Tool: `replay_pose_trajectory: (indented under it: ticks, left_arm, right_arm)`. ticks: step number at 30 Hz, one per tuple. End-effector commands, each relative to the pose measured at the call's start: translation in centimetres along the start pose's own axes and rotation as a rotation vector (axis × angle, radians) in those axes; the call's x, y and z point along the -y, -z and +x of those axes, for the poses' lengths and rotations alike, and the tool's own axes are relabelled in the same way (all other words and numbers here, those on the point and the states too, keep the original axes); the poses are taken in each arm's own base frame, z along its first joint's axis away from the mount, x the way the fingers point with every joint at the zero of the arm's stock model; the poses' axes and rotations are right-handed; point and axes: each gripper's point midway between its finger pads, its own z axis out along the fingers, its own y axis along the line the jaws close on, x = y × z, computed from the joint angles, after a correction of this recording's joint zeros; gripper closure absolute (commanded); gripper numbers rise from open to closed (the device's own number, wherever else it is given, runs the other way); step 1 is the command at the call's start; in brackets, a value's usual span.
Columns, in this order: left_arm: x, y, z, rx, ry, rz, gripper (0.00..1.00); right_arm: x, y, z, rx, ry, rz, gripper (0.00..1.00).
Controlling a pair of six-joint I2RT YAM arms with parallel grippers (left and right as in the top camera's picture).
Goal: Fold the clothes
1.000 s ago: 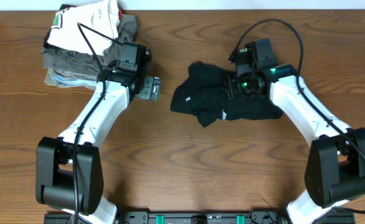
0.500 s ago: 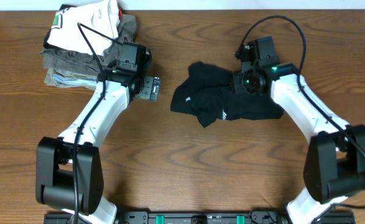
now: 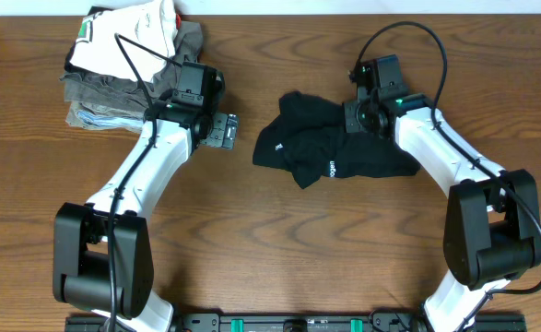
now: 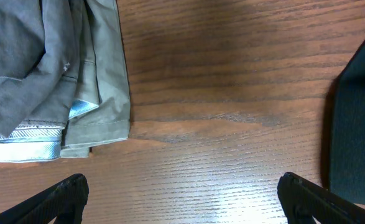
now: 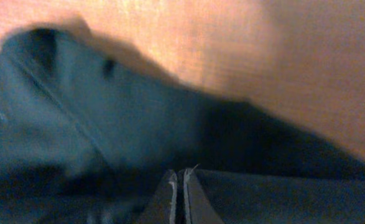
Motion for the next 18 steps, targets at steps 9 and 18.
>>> replay_pose_trajectory:
  ticks: [9, 18]
  left_arm:
    - [0.0, 0.5, -0.5, 0.018, 0.013, 0.000, 0.02]
    - [1.5, 0.6, -0.6, 0.023, -0.002, 0.087, 0.02]
  right_arm:
    - [-1.6, -2.1, -0.8, 0.039, 0.010, -0.024, 0.98]
    - [-1.4, 1.1, 0.6, -0.038, -0.010, -0.039, 0.12]
